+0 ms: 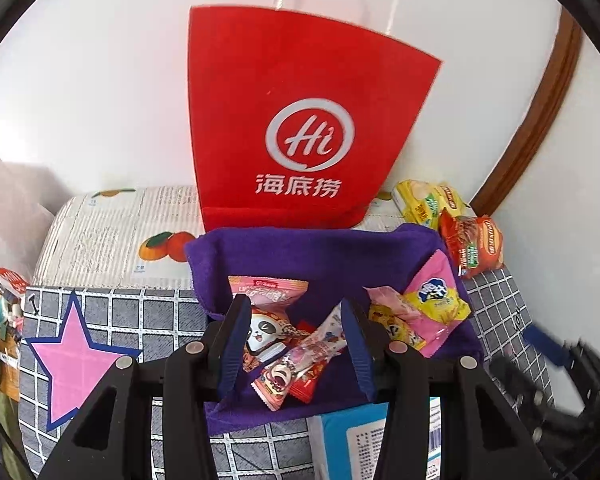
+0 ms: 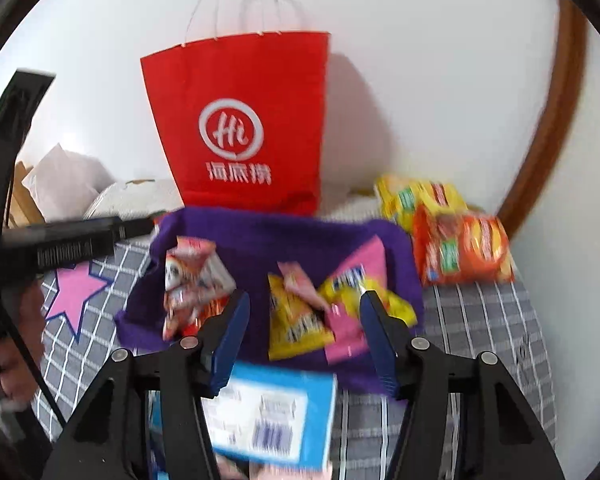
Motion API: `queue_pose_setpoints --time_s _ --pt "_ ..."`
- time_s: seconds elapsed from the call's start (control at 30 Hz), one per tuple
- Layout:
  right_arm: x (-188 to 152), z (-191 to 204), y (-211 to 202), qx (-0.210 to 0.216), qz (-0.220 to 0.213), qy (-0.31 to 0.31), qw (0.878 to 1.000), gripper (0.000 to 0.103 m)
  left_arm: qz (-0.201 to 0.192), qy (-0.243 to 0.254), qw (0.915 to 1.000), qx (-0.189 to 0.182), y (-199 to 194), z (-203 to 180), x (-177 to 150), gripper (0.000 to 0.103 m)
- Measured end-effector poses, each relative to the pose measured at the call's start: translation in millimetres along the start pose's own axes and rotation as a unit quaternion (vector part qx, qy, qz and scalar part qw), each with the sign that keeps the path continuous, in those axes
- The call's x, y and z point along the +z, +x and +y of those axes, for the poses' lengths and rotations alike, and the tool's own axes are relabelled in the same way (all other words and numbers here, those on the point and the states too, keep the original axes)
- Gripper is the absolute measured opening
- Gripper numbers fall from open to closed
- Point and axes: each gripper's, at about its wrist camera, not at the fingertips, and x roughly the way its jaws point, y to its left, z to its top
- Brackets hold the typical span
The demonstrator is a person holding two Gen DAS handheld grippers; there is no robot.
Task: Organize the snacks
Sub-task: 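Move both tools back to the snack pile beside the blue tissue box, then grasp the blue packet with the left tool while the right grasps the pink-white amam candy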
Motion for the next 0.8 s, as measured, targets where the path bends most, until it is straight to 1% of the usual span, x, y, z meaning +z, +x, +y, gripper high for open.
queue_pose_setpoints --time_s 0.07,0.13,0.23,0.33,0.37,0.43,0.5,0.57,0.6,0.63,0.67,0.7,0.8 --pt "-22 -9 -5 0.007 0.015 0.013 1.000 0.057 -0.003 0.009 0.9999 -0.005 -6 -7 -2 0.044" --pt "-49 -17 -7 0.018 0.041 0.025 0.999 0.057 -0.006 0.014 0.9998 -0.011 -12 -13 -3 0.044" --pt "-80 -22 -4 0.020 0.066 0.036 0.997 0.057 -0.015 0.022 0.9995 -0.019 -31 -23 -10 0.045" --pt "-107 -20 9 0.006 0.089 0.038 0.995 0.060 -0.015 0.030 0.9988 -0.035 -50 -24 -20 0.050" --pt "-116 -19 15 0.001 0.096 0.039 0.995 0.062 -0.017 0.031 0.9985 -0.042 -59 -21 -27 0.053" --pt "-128 -16 25 -0.001 0.106 0.037 0.994 0.063 -0.023 0.035 0.9986 -0.032 -69 -16 -38 0.055" --pt "-140 -14 35 0.009 0.113 0.041 0.993 0.063 -0.026 0.043 0.9987 -0.009 -76 -7 -54 0.056" --pt "-150 -12 43 0.034 0.116 0.050 0.991 0.063 -0.023 0.037 0.9990 0.005 -78 3 -66 0.057" --pt "-154 -12 46 0.047 0.114 0.057 0.991 0.065 -0.014 0.032 0.9993 0.009 -76 11 -76 0.057" --pt "-158 -11 48 0.050 0.116 0.062 0.990 0.066 -0.009 0.029 0.9995 0.011 -74 15 -80 0.057" --pt "-160 -9 50 0.048 0.115 0.061 0.990 0.069 0.000 0.021 0.9997 0.014 -71 21 -89 0.056" --pt "-162 -6 48 0.044 0.105 0.054 0.992 0.072 0.006 0.015 0.9998 0.016 -69 26 -96 0.056" --pt "-166 4 49 0.034 0.095 0.032 0.994 0.078 0.022 0.001 0.9995 0.021 -61 36 -115 0.056"
